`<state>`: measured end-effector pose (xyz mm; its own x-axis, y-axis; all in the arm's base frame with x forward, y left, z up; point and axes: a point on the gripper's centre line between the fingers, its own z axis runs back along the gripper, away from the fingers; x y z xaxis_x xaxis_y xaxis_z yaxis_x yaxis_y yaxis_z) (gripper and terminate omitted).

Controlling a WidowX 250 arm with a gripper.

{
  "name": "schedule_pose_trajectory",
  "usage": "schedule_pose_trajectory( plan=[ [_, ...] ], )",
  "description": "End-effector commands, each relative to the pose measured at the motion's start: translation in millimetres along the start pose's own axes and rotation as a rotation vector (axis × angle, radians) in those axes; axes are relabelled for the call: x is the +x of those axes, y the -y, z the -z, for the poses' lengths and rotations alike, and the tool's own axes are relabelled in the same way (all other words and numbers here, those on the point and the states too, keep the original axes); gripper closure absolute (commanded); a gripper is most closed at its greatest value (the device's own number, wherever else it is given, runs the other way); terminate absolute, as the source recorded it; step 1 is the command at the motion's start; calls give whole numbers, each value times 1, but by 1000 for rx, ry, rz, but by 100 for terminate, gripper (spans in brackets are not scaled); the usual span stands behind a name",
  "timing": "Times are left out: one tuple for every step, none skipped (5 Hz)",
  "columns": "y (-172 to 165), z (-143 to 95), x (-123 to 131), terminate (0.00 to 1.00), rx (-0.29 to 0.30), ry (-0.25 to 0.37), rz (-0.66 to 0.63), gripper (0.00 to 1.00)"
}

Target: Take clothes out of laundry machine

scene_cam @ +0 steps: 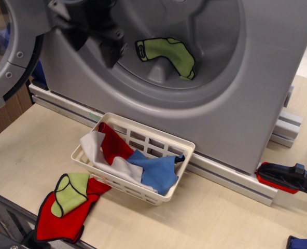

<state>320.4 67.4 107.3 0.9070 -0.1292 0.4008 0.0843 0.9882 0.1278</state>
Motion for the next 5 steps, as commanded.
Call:
schedule_pose_trajectory(
  plan=[
    [18, 13, 49, 0, -39, 176, 52, 0],
    [26, 21, 65, 0, -96, 241, 68, 0],
    [29, 21, 75, 0, -95, 250, 85, 0],
    [30, 31, 80, 0, -135, 255, 67, 0],
    [35, 49, 81, 0, -189, 253, 76, 0]
  ],
)
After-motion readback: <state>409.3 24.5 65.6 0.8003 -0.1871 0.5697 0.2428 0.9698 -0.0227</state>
